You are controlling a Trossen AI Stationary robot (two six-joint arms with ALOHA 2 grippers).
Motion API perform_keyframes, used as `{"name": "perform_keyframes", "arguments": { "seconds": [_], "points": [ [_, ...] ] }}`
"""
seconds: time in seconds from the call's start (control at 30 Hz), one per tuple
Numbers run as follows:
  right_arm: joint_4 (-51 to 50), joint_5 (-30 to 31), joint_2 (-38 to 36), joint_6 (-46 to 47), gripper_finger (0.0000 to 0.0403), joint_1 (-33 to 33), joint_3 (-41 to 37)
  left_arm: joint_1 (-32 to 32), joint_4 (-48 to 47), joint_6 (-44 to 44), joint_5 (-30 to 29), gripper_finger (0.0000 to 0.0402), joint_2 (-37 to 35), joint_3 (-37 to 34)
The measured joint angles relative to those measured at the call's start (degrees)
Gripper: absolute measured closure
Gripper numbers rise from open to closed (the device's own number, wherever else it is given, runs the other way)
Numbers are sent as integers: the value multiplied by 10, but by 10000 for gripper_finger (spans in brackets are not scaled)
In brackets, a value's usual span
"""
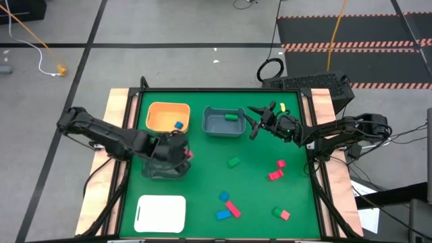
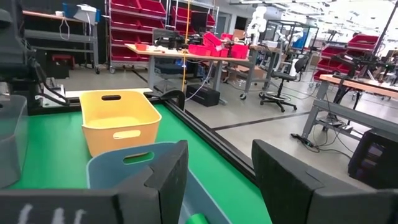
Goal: Sort & place blocks by color
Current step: Put the orange square block into the black bin, then put the green triangular block into the blue bin
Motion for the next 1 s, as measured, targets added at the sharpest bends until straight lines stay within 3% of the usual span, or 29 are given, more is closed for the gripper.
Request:
{"name": "perform_keyframes", "arguments": {
  "seconds": [0.2,0.37,1.0],
  "points": [
    [-1,0,0,0,232,0,0,-51,-104,-103,23,267,-3,0],
    [-1,0,0,0,232,0,0,-79,-138,-165,44,266,-3,0],
    [-1,0,0,0,232,0,0,-89,-151,-295,45,221,66,-24]
  ]
}}
